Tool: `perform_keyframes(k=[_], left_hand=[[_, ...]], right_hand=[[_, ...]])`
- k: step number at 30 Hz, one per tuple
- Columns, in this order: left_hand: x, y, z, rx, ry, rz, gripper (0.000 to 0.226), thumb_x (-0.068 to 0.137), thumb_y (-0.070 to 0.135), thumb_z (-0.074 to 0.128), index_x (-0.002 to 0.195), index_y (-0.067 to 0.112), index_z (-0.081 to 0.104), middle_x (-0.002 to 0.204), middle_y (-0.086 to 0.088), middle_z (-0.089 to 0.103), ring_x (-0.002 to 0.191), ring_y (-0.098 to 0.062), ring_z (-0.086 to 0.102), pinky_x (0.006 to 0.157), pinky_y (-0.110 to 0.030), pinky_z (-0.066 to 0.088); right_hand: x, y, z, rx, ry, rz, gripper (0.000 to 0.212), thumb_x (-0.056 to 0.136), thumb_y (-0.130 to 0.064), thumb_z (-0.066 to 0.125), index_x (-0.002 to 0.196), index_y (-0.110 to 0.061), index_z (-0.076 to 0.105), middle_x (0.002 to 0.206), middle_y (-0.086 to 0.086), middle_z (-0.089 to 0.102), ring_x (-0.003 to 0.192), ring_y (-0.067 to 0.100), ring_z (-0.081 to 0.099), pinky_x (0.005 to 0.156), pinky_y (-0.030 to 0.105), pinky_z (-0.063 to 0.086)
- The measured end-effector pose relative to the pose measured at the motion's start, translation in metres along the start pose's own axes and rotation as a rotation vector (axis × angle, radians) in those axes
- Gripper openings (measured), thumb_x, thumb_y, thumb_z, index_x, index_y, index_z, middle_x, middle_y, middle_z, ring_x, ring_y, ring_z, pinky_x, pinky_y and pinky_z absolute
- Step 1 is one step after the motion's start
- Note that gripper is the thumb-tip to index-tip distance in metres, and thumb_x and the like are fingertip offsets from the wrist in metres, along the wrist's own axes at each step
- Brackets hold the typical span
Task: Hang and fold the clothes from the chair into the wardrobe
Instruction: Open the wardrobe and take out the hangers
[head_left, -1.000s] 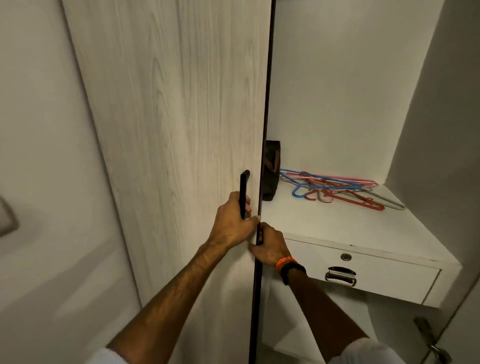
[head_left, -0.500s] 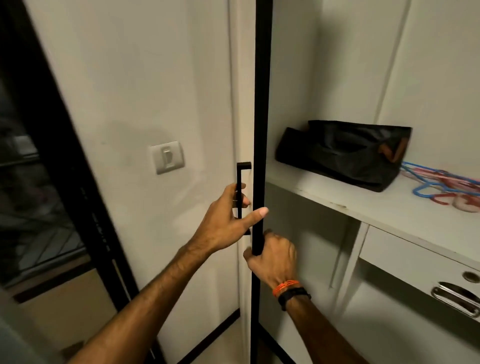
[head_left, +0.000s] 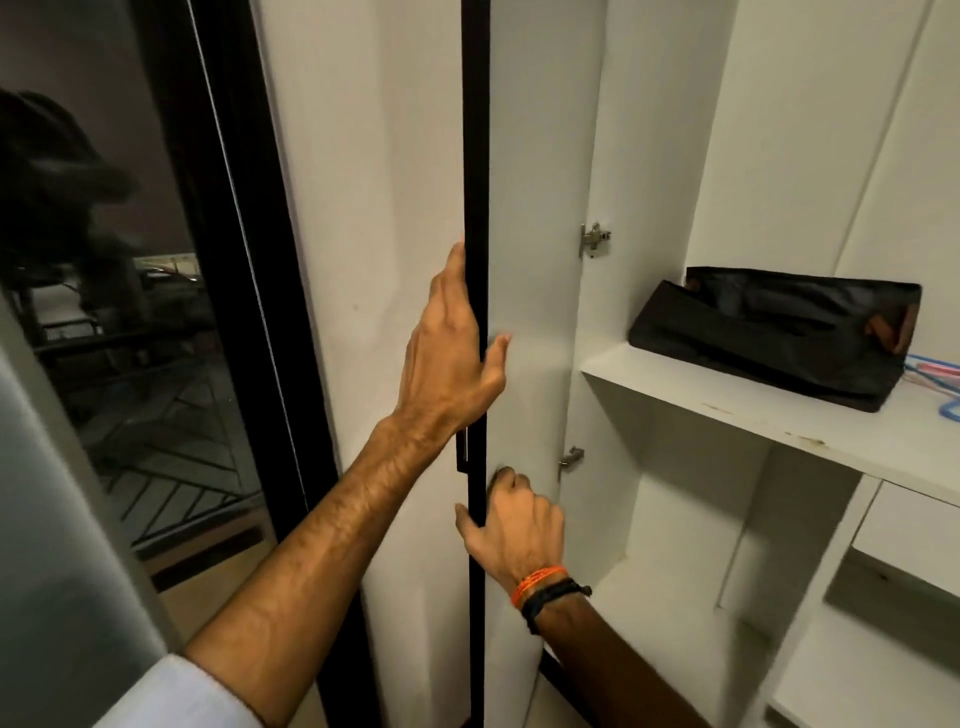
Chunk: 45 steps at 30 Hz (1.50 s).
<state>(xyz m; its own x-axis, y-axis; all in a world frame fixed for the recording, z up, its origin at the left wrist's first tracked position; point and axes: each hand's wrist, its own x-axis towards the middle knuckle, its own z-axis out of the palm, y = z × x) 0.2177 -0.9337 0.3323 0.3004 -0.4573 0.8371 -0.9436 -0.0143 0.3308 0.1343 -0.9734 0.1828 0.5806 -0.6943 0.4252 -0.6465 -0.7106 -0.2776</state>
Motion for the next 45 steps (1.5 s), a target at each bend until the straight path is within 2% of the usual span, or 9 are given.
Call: perform_keyframes(k=[5,11,17,19,21,24,30,38,45], left_hand=[[-0.001,-0.070,-0.030,-0.037,-0.055,-0.117,0.096,0.086,0.009,0.070,0.157,0.016,0.006,0.150,-0.009,0.043,0.127,-0.027,0.053,0.104,-0.041,0.048],[0.011,-0.114,-0.053,-0.077,-0.150,-0.283,0.106,0.083,-0.001,0.070,0.158,0.018,-0.003,0.148,-0.010,0.038,0.131,-0.025,0.045,0.100,-0.018,0.029],[-0.002,-0.135,-0.055,-0.146,-0.128,-0.290,0.105,0.083,0.002,0.073,0.158,0.021,0.002,0.157,-0.006,0.020,0.142,-0.018,0.028,0.097,0.001,0.005],[-0.010,-0.137,-0.052,-0.136,-0.100,-0.295,0.099,0.082,0.004,0.074,0.157,0.018,0.011,0.157,-0.006,0.016,0.143,-0.017,0.025,0.103,-0.002,0.008],[-0.018,-0.137,-0.048,-0.092,-0.007,-0.279,0.080,0.080,0.005,0.075,0.149,0.015,0.035,0.153,-0.007,0.022,0.140,-0.020,0.031,0.106,-0.004,0.018],[-0.028,-0.135,-0.034,-0.044,0.068,-0.237,0.046,0.076,0.004,0.074,0.119,0.015,0.059,0.139,-0.008,0.036,0.126,-0.017,0.042,0.083,0.007,0.024],[-0.034,-0.107,0.023,-0.231,-0.252,-0.296,0.039,0.081,0.011,0.073,0.116,0.021,0.058,0.128,0.000,0.042,0.109,-0.017,0.057,0.087,-0.024,0.046],[-0.024,-0.019,0.139,-0.417,-0.677,-0.390,0.041,0.081,0.028,0.079,0.116,0.026,0.057,0.122,0.000,0.056,0.092,-0.012,0.061,0.084,-0.033,0.056],[-0.015,0.094,0.251,-0.529,-0.854,-0.305,0.041,0.083,0.028,0.078,0.118,0.020,0.058,0.117,0.008,0.058,0.086,-0.003,0.058,0.077,-0.021,0.048]], right_hand=[[0.027,-0.061,0.014,-0.093,-0.064,-0.031,0.050,0.092,-0.058,0.051,0.116,-0.014,0.055,0.108,0.007,0.068,0.099,0.028,0.066,0.078,0.033,0.045],[0.047,-0.109,0.030,-0.053,-0.061,-0.018,0.034,0.093,-0.034,0.054,0.119,-0.013,0.054,0.111,0.007,0.067,0.099,0.027,0.066,0.080,0.032,0.048],[0.060,-0.107,0.038,0.160,-0.080,0.037,0.033,0.089,-0.040,0.060,0.114,-0.018,0.060,0.104,-0.002,0.070,0.094,0.021,0.066,0.081,0.030,0.052],[0.058,-0.096,0.036,0.229,-0.075,0.093,0.026,0.088,-0.037,0.064,0.109,-0.023,0.063,0.098,-0.009,0.071,0.091,0.015,0.066,0.080,0.028,0.053],[0.059,-0.082,0.030,0.263,-0.046,0.136,0.019,0.085,-0.034,0.066,0.103,-0.026,0.065,0.088,-0.014,0.070,0.086,0.011,0.066,0.078,0.027,0.053],[0.064,-0.056,0.015,0.333,0.005,0.214,0.014,0.082,-0.031,0.068,0.096,-0.027,0.067,0.076,-0.018,0.066,0.079,0.009,0.064,0.076,0.026,0.053],[0.060,0.012,-0.018,0.352,0.107,0.313,0.006,0.080,-0.022,0.066,0.085,-0.026,0.067,0.072,-0.018,0.064,0.078,0.009,0.065,0.076,0.030,0.056],[0.039,0.127,-0.070,0.301,0.220,0.435,0.009,0.082,-0.019,0.069,0.088,-0.025,0.064,0.077,-0.014,0.066,0.079,0.009,0.064,0.074,0.023,0.051],[0.030,0.271,-0.121,0.266,0.320,0.561,0.013,0.082,-0.018,0.071,0.090,-0.025,0.063,0.080,-0.016,0.062,0.083,0.011,0.063,0.081,0.029,0.055]])
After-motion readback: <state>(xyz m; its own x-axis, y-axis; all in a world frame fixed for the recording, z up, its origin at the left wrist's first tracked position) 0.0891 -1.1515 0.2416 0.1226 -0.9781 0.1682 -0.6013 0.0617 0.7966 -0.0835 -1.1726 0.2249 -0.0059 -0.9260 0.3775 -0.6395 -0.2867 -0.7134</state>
